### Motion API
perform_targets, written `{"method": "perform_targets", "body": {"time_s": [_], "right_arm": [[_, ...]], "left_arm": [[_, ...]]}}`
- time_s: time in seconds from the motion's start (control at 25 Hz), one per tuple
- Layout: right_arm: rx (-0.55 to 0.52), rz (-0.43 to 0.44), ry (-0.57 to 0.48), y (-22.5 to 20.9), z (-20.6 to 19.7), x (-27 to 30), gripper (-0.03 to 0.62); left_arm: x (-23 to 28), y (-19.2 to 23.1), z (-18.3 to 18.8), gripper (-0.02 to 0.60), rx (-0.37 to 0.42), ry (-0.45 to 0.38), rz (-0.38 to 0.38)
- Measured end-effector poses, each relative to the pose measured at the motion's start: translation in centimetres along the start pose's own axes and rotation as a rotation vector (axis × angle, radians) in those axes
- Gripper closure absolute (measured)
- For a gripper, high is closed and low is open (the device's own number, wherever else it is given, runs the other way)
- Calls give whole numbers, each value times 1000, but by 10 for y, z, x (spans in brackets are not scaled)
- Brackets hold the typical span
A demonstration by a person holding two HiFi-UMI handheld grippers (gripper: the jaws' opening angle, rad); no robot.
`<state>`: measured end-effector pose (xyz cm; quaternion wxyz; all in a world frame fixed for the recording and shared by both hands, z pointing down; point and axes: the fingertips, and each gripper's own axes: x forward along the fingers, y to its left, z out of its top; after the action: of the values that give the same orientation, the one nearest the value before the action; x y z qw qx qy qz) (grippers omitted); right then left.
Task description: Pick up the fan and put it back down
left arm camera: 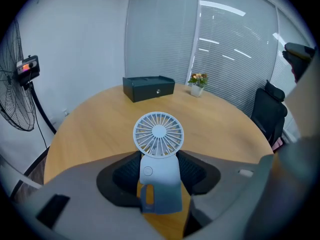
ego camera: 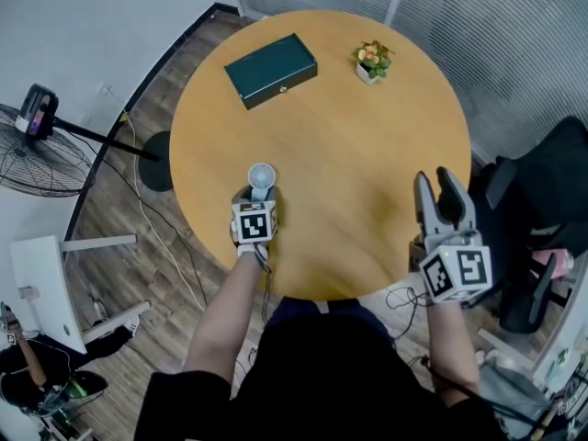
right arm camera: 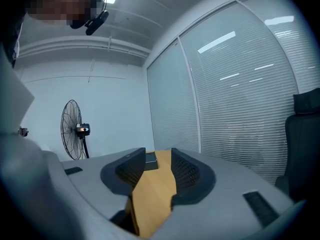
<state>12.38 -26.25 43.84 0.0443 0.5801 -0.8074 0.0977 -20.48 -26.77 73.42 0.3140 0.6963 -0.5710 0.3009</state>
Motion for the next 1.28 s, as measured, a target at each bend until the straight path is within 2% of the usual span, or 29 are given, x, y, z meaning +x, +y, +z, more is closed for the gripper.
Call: {"method": "perform_targets", "body": {"time_s": [0.6,1.04,1.28], "right_arm": [[-12,-15,-60,7,25,-31,436],[-24,-56,-113,17,50,-51,437],[-27,-107,-137,17,61,-65,439]], "left_arm": [[-105,-31,65,367,36,-279,-119],[-189,-65,127,367,138,-492,-245],[-218,-86,153,367,206,-574,-318]]}}
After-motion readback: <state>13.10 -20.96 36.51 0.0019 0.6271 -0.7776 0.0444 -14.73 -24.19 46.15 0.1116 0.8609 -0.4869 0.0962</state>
